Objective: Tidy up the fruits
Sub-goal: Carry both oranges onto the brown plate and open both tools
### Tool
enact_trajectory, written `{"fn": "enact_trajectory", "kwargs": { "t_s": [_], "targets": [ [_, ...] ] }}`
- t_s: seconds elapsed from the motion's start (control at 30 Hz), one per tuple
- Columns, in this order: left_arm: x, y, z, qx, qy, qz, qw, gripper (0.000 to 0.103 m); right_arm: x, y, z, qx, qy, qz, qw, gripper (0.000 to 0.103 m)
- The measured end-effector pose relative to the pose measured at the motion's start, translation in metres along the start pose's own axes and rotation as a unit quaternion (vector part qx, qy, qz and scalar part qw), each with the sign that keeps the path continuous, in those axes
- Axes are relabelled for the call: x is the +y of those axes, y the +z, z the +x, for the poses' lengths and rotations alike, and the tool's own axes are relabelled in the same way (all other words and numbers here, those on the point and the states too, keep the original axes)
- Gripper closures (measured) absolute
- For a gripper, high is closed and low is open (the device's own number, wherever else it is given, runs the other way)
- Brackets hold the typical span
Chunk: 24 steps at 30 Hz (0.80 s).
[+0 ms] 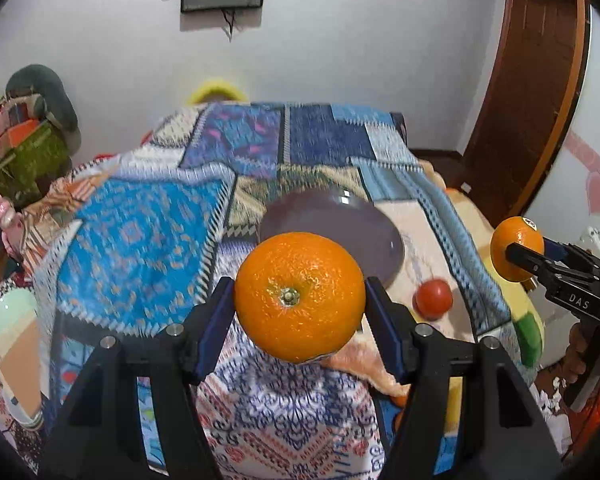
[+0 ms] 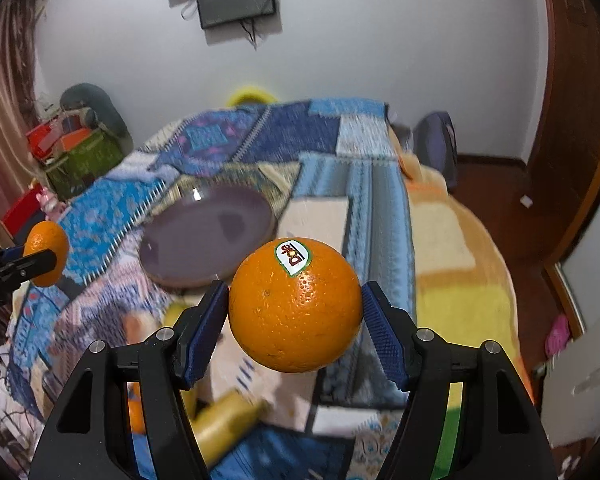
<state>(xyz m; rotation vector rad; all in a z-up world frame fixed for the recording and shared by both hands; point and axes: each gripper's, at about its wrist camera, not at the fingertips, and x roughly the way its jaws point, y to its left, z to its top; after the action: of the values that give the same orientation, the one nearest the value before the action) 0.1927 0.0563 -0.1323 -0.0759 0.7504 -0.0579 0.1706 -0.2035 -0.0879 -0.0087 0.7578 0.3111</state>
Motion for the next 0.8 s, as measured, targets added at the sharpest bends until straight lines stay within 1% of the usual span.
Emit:
{"fn": "enact_trajectory", "kwargs": {
  "t_s": [0.23,0.4,0.6,0.8],
  "targets": [
    [0.003,0.028,0.002,-0.029,0.007,0.001,0.9996,0.039,0.017,0.029,0.004,-0.04,0.011,-0.017,0.999,0.038],
    [0.003,0.043,0.016,-0.032,0.013,0.004,0.9994,0.039,0.025,0.042,0.017,-0.054,0.015,-0.023,0.998,0.038],
    [0.004,0.053,0.042,-0.026,0.014,0.002,0.9996,0.039,0.029,0.056,0.039,-0.053,0.027,-0.024,0.998,0.038],
    [0.009,0.06,0.078,-0.006,0.015,0.001,0.9999,0.039,0.035,0.061,0.071,-0.033,0.033,-0.024,0.999,0.038]
  ]
}}
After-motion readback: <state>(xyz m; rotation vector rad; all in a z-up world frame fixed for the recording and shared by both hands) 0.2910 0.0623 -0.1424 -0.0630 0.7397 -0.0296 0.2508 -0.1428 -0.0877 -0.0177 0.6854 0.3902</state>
